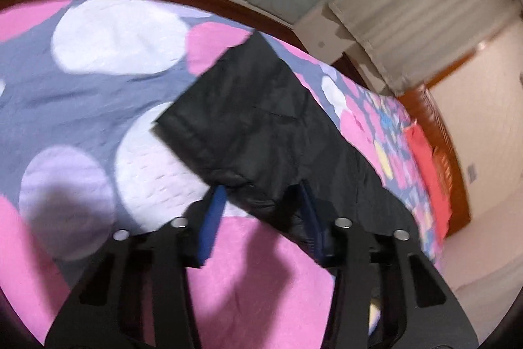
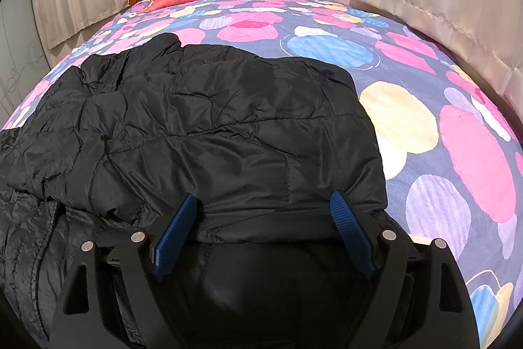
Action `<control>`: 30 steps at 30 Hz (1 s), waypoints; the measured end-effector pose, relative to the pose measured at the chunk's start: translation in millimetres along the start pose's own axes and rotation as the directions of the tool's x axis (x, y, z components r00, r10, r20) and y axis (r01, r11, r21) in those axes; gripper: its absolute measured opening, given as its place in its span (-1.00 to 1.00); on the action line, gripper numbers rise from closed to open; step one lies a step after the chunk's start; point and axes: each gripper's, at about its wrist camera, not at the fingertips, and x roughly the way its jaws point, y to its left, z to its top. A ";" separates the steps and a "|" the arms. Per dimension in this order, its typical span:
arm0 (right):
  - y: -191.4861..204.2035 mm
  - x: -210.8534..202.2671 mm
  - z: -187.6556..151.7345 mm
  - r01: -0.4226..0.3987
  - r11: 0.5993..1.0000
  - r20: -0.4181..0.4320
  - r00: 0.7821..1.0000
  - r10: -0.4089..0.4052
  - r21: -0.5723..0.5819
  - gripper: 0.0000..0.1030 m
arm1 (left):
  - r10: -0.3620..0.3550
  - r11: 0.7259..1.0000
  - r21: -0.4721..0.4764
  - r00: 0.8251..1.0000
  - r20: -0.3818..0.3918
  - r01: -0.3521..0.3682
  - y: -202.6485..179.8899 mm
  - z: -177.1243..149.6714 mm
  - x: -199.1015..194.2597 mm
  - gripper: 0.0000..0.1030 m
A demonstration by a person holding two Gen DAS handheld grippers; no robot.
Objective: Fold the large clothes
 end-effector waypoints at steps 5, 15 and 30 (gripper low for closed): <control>0.3 0.0 -0.1 -0.001 1.000 0.000 1.000 0.001 0.000 0.61 | -0.026 0.997 -0.065 0.998 0.055 0.030 13.9 6.3 -16.1 0.12; 0.4 0.1 -0.2 0.000 1.000 0.000 1.000 0.000 -0.001 0.61 | 0.056 0.997 -0.051 0.992 0.111 -0.051 14.2 33.7 -10.1 -0.14; 0.6 -0.2 -0.8 -0.004 1.000 0.002 1.000 0.004 0.002 0.61 | -0.066 0.951 0.310 0.987 0.148 0.017 -106.5 -6.8 -33.1 -0.83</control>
